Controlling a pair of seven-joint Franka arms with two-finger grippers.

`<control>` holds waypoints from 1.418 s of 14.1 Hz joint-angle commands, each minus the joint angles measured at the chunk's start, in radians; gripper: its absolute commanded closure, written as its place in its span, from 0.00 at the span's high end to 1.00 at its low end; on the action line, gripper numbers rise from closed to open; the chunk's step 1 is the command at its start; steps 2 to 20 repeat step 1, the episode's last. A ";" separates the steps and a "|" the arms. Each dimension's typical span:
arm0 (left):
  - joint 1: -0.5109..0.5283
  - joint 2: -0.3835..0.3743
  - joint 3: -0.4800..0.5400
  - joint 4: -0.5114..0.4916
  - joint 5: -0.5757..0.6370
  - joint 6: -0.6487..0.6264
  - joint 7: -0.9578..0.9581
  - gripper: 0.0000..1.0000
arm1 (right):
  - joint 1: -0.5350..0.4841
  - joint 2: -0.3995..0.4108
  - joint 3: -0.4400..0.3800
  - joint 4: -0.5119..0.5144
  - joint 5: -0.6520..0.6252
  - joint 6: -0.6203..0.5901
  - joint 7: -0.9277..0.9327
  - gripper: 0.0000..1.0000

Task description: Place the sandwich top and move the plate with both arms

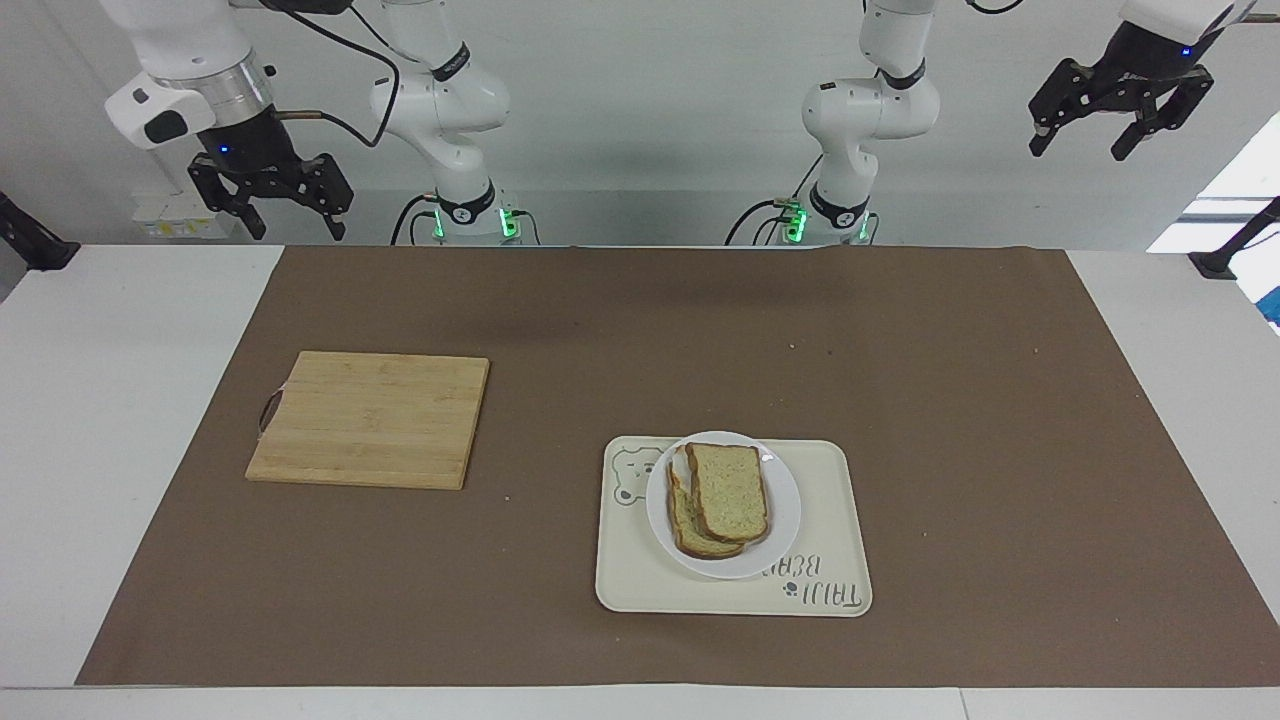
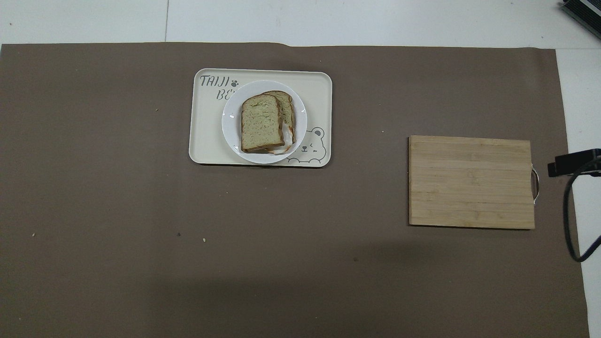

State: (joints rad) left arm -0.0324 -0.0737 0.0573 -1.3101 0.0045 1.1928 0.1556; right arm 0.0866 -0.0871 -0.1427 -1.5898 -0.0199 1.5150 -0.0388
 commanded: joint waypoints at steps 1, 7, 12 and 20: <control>0.005 -0.012 0.002 -0.002 -0.015 -0.013 -0.005 1.00 | -0.002 -0.026 0.003 -0.033 -0.003 0.021 0.000 1.00; 0.005 -0.012 0.002 -0.002 -0.015 -0.013 -0.005 1.00 | -0.002 -0.026 0.003 -0.033 -0.003 0.021 0.000 1.00; 0.005 -0.012 0.002 -0.002 -0.015 -0.013 -0.005 1.00 | -0.002 -0.026 0.003 -0.033 -0.003 0.021 0.000 1.00; 0.005 -0.012 0.002 -0.002 -0.015 -0.013 -0.005 1.00 | -0.002 -0.026 0.003 -0.033 -0.003 0.021 0.000 1.00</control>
